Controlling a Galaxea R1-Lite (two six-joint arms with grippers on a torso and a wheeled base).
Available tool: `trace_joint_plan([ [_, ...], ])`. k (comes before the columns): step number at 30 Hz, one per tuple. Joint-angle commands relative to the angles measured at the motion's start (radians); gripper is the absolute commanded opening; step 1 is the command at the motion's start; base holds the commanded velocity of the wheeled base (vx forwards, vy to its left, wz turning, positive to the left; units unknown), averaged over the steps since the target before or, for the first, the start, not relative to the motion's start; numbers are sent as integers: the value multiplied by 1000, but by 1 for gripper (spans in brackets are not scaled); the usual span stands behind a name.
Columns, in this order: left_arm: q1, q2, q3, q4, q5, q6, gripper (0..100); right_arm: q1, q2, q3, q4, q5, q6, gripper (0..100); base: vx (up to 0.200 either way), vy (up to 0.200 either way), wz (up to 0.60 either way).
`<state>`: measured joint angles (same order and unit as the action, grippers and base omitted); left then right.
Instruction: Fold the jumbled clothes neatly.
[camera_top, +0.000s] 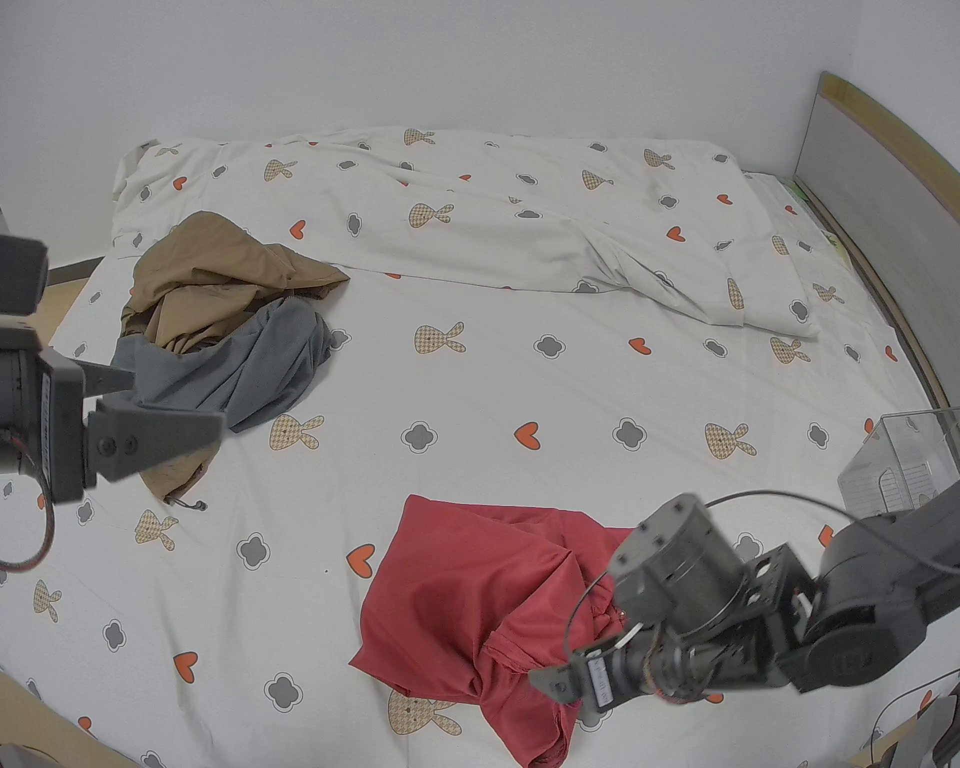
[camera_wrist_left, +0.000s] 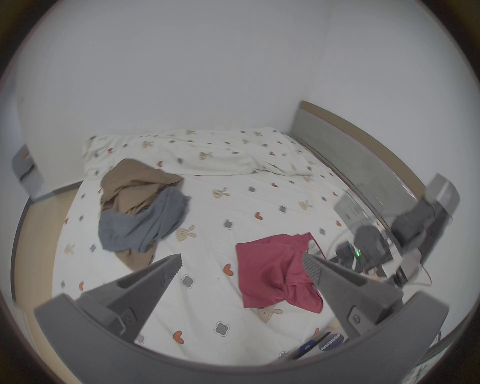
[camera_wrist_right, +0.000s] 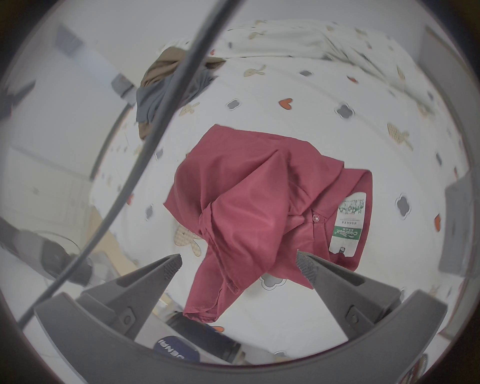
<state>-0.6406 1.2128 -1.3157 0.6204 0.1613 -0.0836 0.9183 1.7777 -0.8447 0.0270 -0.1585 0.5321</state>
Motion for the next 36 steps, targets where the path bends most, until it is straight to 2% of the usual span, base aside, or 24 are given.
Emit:
trace_joint_plan([
  [1, 179, -153, 158, -88, -35, -50, 100, 160, 174, -96, 54, -141, -31, 100, 0, 0, 0],
  [4, 188, -183, 162, -88, -88, -47, 100, 166, 198, -97, 54, -164, -40, 100, 0, 0, 0],
  [8, 190, -228, 145, -87, -97, -44, 100, 162, 252, -117, 54, -280, -77, 100, 0, 0, 0],
  [10, 188, -245, 139, -85, -98, -44, 100, 159, 263, -128, 54, -308, -90, 100, 0, 0, 0],
  [15, 188, -263, 138, -85, -98, -41, 100, 155, 259, -151, 54, -326, -142, 100, 0, 0, 0],
  [19, 190, -262, 138, -85, -100, -41, 100, 157, 269, -154, 54, -369, -184, 100, 0, 0, 0],
  [29, 188, -262, 138, -85, -100, -39, 100, 162, 332, -186, 53, -391, -185, 100, 0, 0, 0],
  [36, 188, -262, 139, -85, -100, -39, 100, 155, 382, -215, 53, -472, -181, 100, 0, 0, 0],
])
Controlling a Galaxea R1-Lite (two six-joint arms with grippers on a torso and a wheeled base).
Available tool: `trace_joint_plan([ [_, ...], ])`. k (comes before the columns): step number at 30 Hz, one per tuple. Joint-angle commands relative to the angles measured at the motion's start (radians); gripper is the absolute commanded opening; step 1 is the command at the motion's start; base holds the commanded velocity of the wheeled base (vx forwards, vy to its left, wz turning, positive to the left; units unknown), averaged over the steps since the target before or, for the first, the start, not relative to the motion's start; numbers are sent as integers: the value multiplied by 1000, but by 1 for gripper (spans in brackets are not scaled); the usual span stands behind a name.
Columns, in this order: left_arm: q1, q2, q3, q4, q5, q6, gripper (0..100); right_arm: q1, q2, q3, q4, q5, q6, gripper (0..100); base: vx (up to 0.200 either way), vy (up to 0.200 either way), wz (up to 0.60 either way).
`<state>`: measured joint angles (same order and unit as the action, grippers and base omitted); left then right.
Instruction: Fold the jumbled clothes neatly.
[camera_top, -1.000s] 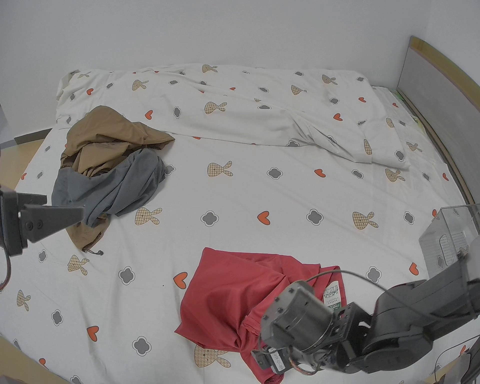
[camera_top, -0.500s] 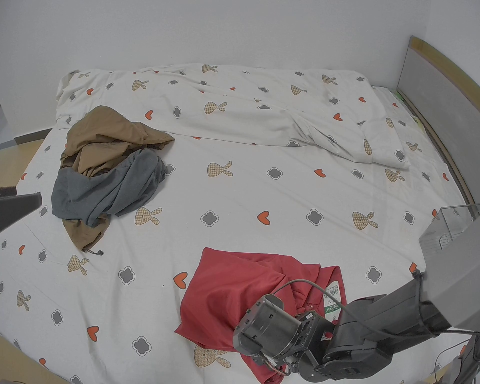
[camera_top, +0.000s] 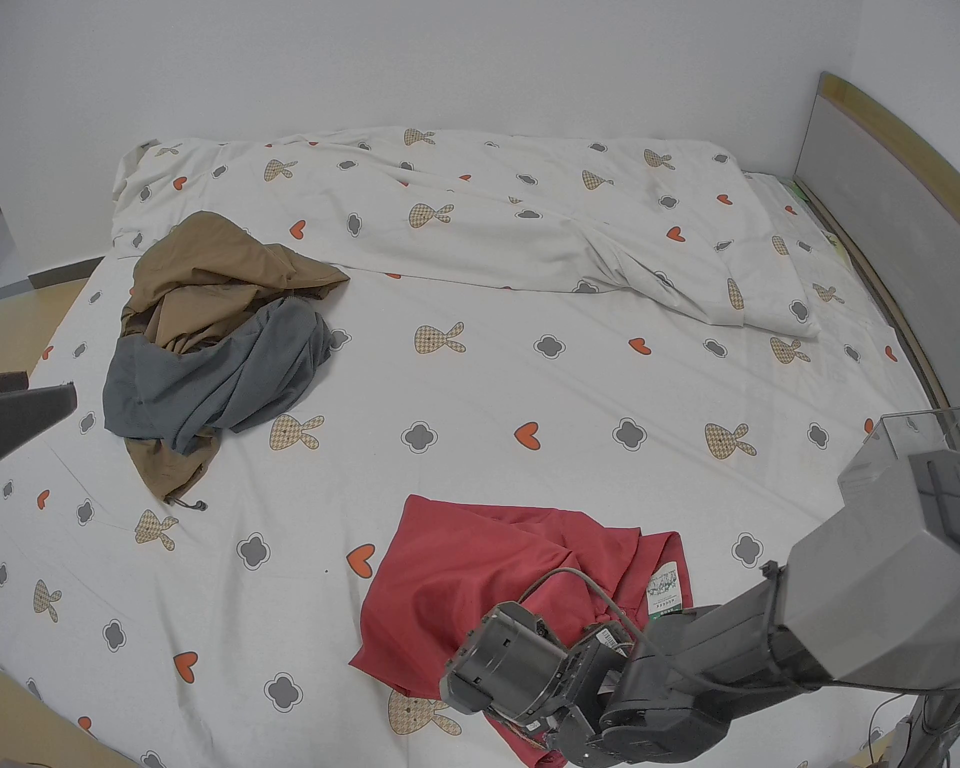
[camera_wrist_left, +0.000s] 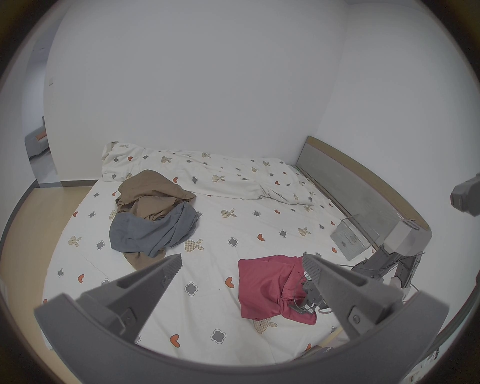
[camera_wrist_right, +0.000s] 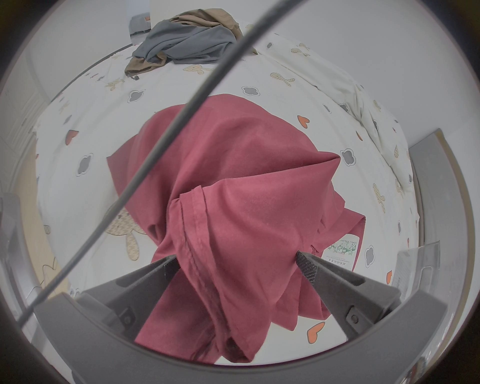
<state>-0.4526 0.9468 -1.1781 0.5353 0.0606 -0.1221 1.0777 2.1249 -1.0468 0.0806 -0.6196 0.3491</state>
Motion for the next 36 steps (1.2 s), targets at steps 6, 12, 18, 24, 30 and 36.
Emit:
trace_joint_plan([
  [6, 0, 7, 3, 0, -1, -1, 100, -18, 33, -12, 1, -34, 4, 100, 0, 0, 0],
  [12, 0, 9, 8, -1, -1, -1, 100, -22, 38, -9, 1, -62, 10, 100, 0, 0, 0],
  [18, 0, 9, 9, -1, -31, -2, 100, -47, 40, -9, -1, -75, 54, 0, 0, 0, 0],
  [24, 0, 15, 11, -1, -33, -1, 100, -91, -75, 39, 2, -55, 82, 0, 0, 0, 0],
  [30, 0, 29, 18, -1, -33, -1, 100, -165, -261, 103, 7, 103, 83, 0, 0, 0, 0],
  [36, 0, 44, 25, -1, -33, -1, 100, -251, -378, 136, 7, 305, 82, 0, 0, 0, 0],
])
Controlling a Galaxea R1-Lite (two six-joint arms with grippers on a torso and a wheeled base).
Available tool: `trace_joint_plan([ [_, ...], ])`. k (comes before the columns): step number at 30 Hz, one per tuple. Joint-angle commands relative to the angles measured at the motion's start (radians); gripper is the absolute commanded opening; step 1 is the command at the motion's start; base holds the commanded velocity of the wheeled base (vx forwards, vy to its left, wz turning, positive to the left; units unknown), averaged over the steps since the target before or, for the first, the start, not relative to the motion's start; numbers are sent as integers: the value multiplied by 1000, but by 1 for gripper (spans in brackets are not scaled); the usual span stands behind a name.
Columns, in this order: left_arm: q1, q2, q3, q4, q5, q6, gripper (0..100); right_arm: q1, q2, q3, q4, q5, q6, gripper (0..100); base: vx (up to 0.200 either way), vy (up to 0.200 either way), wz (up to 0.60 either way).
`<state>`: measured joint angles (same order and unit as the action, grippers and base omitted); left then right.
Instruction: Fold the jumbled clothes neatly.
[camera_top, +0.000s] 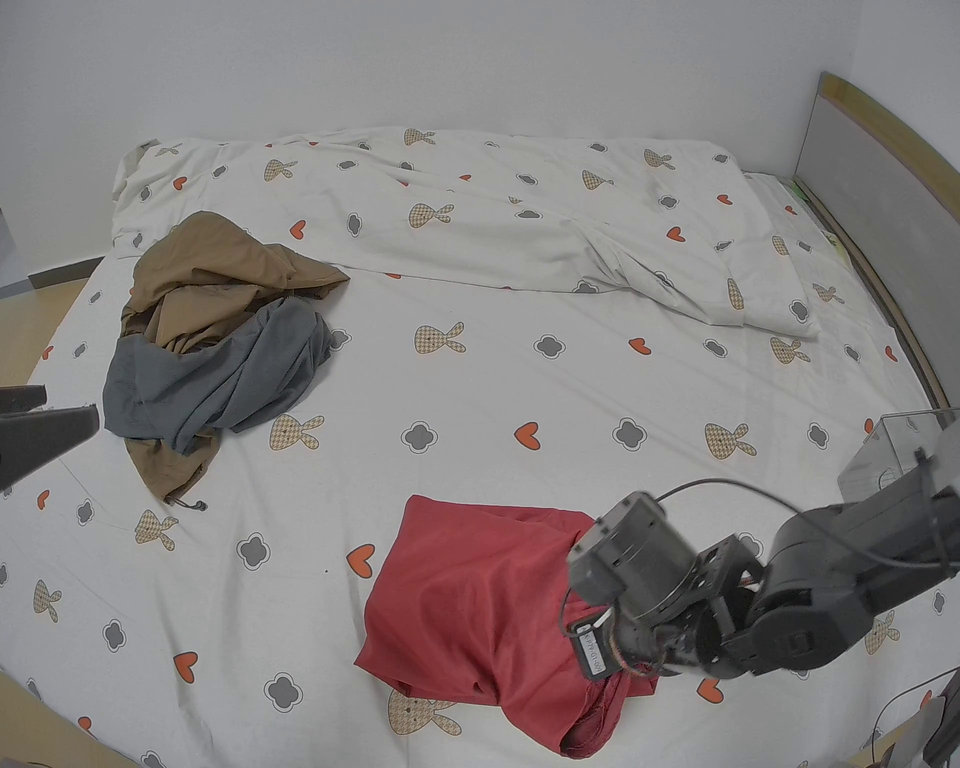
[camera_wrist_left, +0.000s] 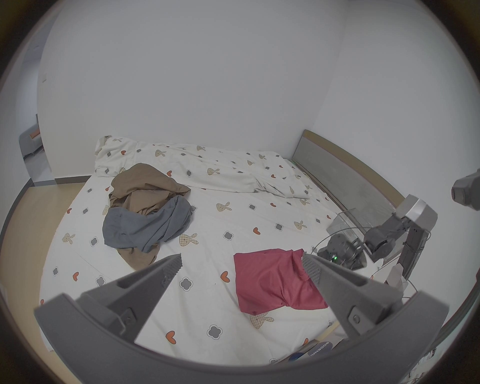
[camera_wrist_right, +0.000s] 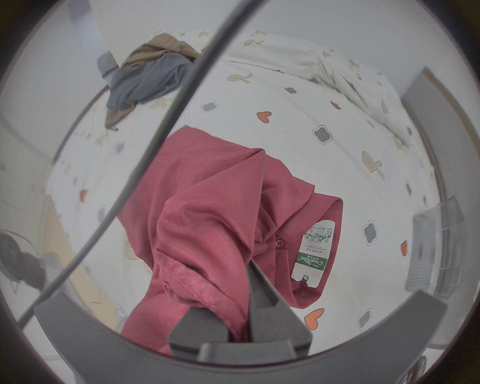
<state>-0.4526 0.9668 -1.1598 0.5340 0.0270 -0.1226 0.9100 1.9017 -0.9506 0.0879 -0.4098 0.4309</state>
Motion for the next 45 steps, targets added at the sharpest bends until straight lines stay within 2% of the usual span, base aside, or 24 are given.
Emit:
trace_joint_plan([
  [1, 0, 26, 8, -2, -1, 0, 100, -105, -162, 41, 0, 137, 0, 0, 0, 0, 0],
  [2, 0, 27, 8, 0, -1, 0, 100, -112, -165, 41, 0, 152, 0, 0, 0, 0, 0],
  [3, 0, 29, 12, -2, -1, 0, 100, -145, -171, 41, -7, 212, 0, 0, 0, 0, 0],
  [6, 0, 33, 15, -2, -1, 0, 100, -197, -171, 38, -10, 298, 0, 0, 0, 0, 0],
  [9, 0, 36, 15, -2, -1, 0, 100, -249, -165, 29, -14, 365, -3, 0, 0, 0, 0],
  [10, 0, 36, 15, -2, -1, 0, 100, -249, -165, 29, -14, 365, -3, 0, 0, 0, 0],
  [15, 0, 46, 17, -2, -1, 0, 100, -350, -150, -13, -16, 505, -15, 0, 0, 0, 0],
  [19, 0, 50, 19, -3, -1, 1, 100, -396, -113, -42, -25, 548, -30, 0, 0, 0, 0],
  [27, 0, 52, 23, -5, -1, 1, 100, -421, -70, -43, -36, 548, -32, 0, 0, 0, 0],
  [28, 0, 53, 25, -5, -1, 1, 100, -424, -66, -46, -37, 549, -32, 100, 0, 0, 0],
  [32, 0, 53, 25, -5, -1, 1, 100, -422, -69, -37, -37, 568, -32, 100, 0, 0, 0],
  [35, 0, 55, 25, -5, -1, 1, 100, -439, -87, -36, -37, 628, -30, 100, 0, 0, 0],
  [39, 0, 55, 25, -5, -1, 1, 100, -507, -139, -33, -37, 706, -30, 100, 0, 0, 0],
  [45, 0, 56, 26, -5, -1, 1, 100, -568, -190, -20, -37, 710, -30, 100, 0, 0, 0],
])
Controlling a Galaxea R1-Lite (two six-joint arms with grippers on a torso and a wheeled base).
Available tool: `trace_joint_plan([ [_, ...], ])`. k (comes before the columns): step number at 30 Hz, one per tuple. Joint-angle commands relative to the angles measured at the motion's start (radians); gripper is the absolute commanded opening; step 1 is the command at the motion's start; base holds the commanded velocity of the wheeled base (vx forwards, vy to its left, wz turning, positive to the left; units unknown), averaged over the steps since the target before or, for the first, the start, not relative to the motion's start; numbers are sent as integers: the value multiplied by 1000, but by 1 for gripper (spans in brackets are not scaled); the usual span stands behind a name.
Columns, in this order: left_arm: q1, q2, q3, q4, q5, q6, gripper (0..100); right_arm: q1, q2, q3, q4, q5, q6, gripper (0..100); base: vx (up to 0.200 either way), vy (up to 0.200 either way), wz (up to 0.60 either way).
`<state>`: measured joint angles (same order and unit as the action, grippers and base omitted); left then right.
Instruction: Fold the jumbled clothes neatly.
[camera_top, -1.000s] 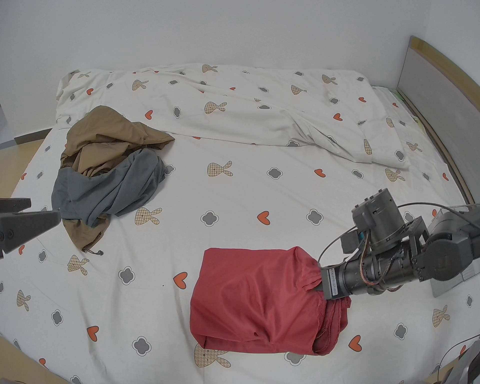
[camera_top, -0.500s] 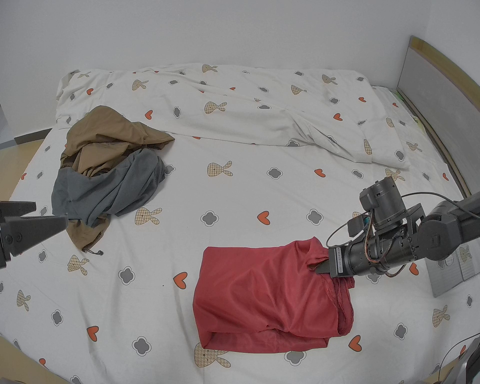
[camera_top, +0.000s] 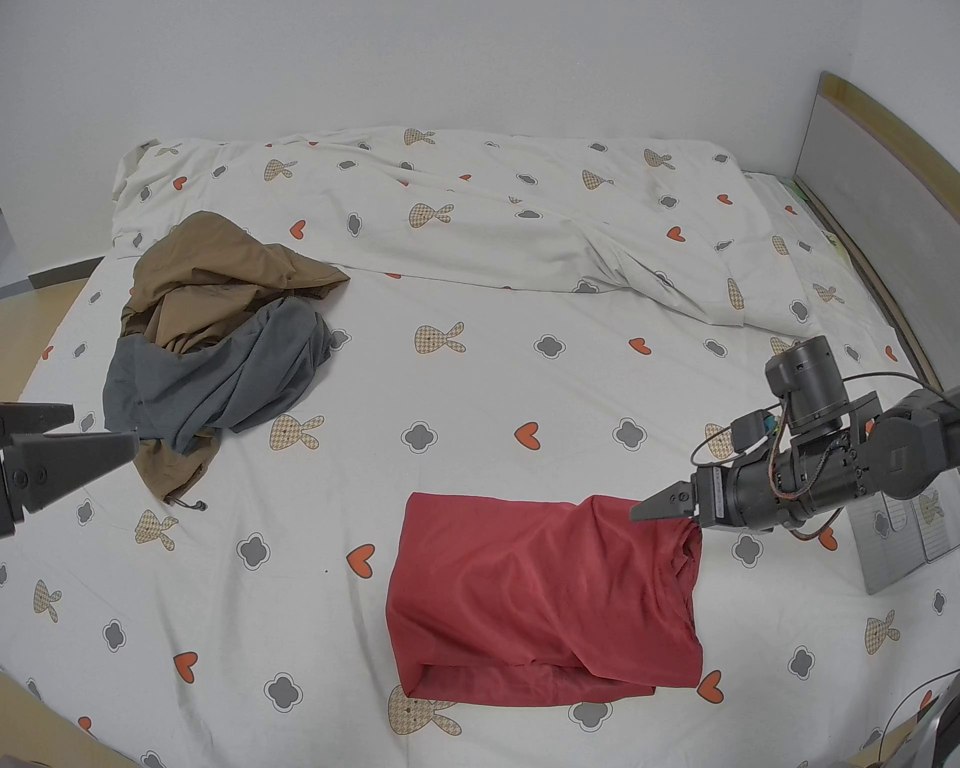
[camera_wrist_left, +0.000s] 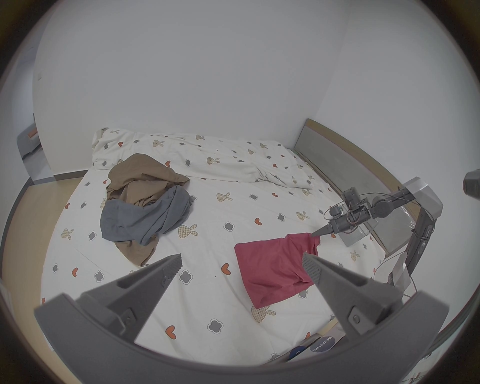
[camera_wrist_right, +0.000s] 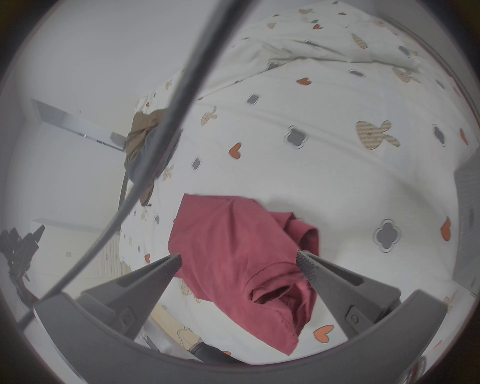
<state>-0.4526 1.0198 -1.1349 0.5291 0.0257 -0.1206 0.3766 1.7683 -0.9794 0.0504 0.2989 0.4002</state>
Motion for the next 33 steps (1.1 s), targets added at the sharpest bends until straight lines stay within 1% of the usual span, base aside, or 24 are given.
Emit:
trace_joint_plan([
  [1, 0, 5, 1, 0, 0, -1, 100, -36, -69, 8, 0, 3, 2, 100, 0, 0, 0],
  [6, 0, 6, 3, 0, 0, -1, 100, -21, -119, 8, 0, 8, 2, 100, 0, 0, 0],
  [10, 0, 19, 10, 0, 0, 1, 100, 94, -127, 4, -1, 12, 9, 100, 0, 0, 0],
  [15, 0, 28, 33, -38, 0, 1, 100, 160, -119, -12, 0, 28, 11, 100, 0, 0, 0],
  [16, 0, 29, 43, -54, 0, 1, 100, 183, -99, -9, 0, 45, 11, 100, 0, 0, 0],
  [18, 0, 31, 46, -61, 0, 1, 100, 188, -63, -9, 0, 49, 9, 100, 0, 0, 0],
  [19, 0, 31, 47, -61, 0, -1, 100, 183, 26, -18, -1, 46, 6, 100, 0, 0, 0],
  [20, 0, 31, 47, -61, 0, 1, 100, 183, 34, -19, -1, 46, 6, 100, 0, 0, 0],
  [21, 0, 31, 47, -61, 0, 1, 100, 173, 99, -42, -1, 45, 6, 100, 0, 0, 0],
  [23, 0, 26, 47, -58, 0, -1, 100, 116, 158, -56, 0, 52, 2, 100, 0, 0, 0],
  [26, 0, 25, 49, -58, 0, -1, 100, 53, 169, -55, 0, 54, 2, 100, 0, 0, 0],
  [27, 0, 25, 49, -58, 0, -1, 100, 53, 169, -55, 0, 54, 2, 100, 0, 0, 0],
  [28, 0, 34, 50, -58, 0, -1, 100, 4, 172, -55, 0, 52, 0, 100, 0, 0, 0],
  [29, 0, 42, 55, -61, 0, 1, 100, -19, 174, -55, 0, 52, 0, 100, 0, 0, 0],
  [32, 0, 63, 69, -67, 0, 1, 100, -76, 175, -58, -1, 52, 2, 100, 0, 0, 0],
  [33, 0, 65, 70, -69, 0, 1, 100, -84, 175, -58, -1, 52, 2, 100, 0, 0, 0],
])
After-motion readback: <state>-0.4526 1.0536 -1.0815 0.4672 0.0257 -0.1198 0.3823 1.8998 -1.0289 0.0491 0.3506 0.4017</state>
